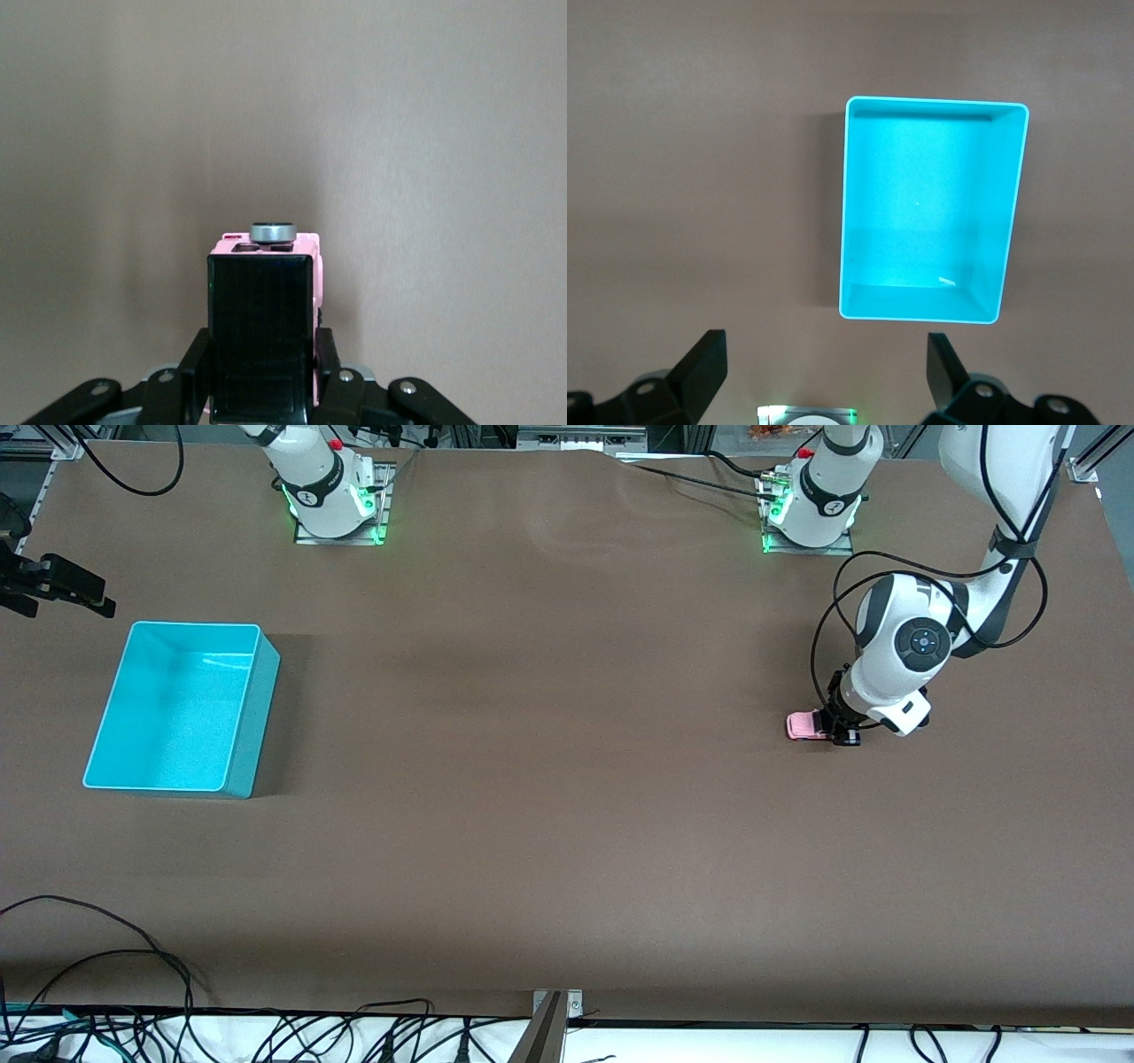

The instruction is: Wind and store pink jeep toy

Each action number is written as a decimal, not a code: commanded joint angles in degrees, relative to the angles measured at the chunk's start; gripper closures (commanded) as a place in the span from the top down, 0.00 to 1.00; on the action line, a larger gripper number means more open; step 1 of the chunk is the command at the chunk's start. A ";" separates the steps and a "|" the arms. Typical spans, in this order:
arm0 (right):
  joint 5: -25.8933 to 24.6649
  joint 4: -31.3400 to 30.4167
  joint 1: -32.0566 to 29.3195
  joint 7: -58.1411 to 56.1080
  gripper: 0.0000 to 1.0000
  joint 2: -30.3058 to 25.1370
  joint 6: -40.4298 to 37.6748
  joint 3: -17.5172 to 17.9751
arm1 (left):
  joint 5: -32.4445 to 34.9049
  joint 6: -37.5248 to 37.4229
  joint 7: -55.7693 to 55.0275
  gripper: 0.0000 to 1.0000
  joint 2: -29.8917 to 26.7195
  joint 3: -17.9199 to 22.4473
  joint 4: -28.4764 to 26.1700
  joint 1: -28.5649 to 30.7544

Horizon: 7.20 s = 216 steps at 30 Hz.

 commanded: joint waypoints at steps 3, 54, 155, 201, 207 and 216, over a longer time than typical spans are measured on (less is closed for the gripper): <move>-0.10 1.80 -0.09 -0.82 1.00 0.62 -1.34 0.06 | 5.66 2.25 -1.28 0.15 3.82 0.14 0.58 3.89; -0.10 1.80 0.00 -0.82 1.00 0.62 -1.42 0.06 | 16.91 -2.06 -1.28 1.00 0.66 -0.21 4.71 15.32; -0.19 1.53 1.66 -0.30 1.00 0.71 -2.04 -1.69 | -11.12 -49.96 107.62 1.00 -16.39 -9.08 38.90 15.50; -0.02 -11.56 7.21 0.41 1.00 -1.57 10.79 -2.66 | -11.04 -49.96 107.53 1.00 -15.96 -9.08 38.72 15.50; -0.02 -11.92 7.21 0.40 1.00 -1.57 11.49 -3.19 | -11.04 -49.96 107.53 1.00 -15.95 -9.08 38.72 15.50; -0.02 -15.52 7.21 0.67 1.00 -1.05 17.56 -3.98 | -11.04 -49.96 107.53 1.00 -15.95 -9.08 38.72 15.50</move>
